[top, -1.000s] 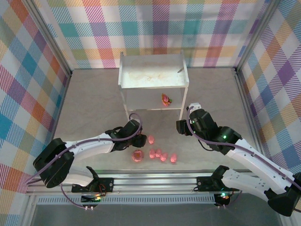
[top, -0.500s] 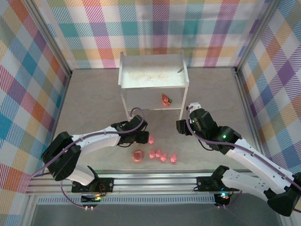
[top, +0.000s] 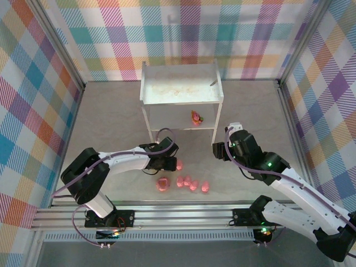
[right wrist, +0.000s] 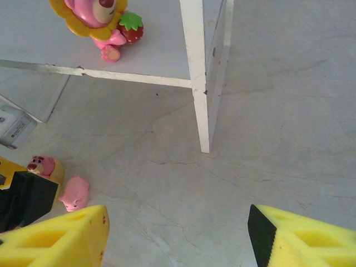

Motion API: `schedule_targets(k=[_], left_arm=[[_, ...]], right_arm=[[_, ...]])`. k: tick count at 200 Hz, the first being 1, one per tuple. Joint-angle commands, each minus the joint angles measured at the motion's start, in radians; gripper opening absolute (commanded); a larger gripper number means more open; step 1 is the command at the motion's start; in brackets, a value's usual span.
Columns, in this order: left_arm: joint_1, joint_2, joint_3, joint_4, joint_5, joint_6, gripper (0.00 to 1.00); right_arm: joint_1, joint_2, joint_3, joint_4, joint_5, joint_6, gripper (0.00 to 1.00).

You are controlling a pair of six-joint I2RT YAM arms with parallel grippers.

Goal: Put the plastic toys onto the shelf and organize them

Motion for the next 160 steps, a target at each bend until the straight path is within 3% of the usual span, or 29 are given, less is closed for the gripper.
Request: schedule_targets(k=[1, 24, 74, 93, 160], left_arm=[[-0.014, 0.013, 0.032, -0.016, -0.020, 0.003, 0.69], [-0.014, 0.013, 0.031, -0.024, -0.024, 0.012, 0.65], [-0.014, 0.012, 0.010, -0.017, 0.034, 0.041, 0.40], [-0.015, 0.002, 0.008, -0.020, 0.045, 0.049, 0.36], [-0.014, -0.076, 0.045, -0.067, 0.032, 0.084, 0.34]], right_arm=[[-0.010, -0.014, -0.012, 0.022, -0.017, -0.024, 0.68], [-0.019, -0.015, -0.015, 0.021, -0.024, -0.026, 0.68], [-0.030, -0.014, -0.019, 0.030, -0.035, -0.022, 0.68], [-0.032, -0.014, -0.018, 0.030, -0.038, -0.022, 0.68], [-0.034, -0.021, -0.015, 0.033, -0.038, -0.021, 0.68]])
